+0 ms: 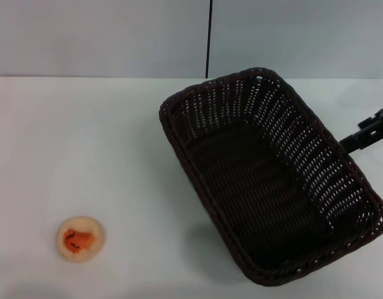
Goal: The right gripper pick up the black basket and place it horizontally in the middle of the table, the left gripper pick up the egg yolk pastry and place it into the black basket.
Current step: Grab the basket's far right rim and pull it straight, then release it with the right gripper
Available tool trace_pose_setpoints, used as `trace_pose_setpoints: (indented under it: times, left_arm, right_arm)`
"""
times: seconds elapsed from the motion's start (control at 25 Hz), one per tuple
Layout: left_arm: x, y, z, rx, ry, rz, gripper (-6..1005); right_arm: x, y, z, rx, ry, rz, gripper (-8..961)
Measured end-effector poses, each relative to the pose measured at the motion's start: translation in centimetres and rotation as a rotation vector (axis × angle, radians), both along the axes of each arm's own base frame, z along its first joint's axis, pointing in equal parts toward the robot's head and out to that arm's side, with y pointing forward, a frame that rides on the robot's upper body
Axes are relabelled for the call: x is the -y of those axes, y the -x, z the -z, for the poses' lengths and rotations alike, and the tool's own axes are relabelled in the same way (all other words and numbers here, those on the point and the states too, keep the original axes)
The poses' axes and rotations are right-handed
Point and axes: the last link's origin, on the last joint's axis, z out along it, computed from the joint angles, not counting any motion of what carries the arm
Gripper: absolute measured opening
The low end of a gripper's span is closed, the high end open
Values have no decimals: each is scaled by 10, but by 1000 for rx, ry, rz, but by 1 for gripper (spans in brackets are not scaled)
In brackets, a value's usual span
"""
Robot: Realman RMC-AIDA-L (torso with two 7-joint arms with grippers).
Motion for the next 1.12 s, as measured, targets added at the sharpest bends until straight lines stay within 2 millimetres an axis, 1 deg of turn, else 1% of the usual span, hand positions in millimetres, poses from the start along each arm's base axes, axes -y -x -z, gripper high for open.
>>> trace_pose_setpoints:
  times: [0.32,0.48,0.64,0.96,1.08,1.12]
  left_arm:
    - [2,1,1,3,1,-6,725]
    - [3,2,1,4,1,-10,725]
    - [4,2,1,6,1,-11,724]
    - [4,2,1,9,1,-9,725]
    - [5,2,0,9,1,-10,725]
    - [5,2,0,9,1,-11,725]
  right_arm:
    - [0,-10,30,1,39,30,720]
    - [0,-15,41,2,41,40,717]
    - [0,-18,45,-1,41,47,715]
    - [1,-20,47,-4,38,36,710]
    - [3,-22,45,-9,42,45,473]
    - [3,-22,44,-13,41,49,427]
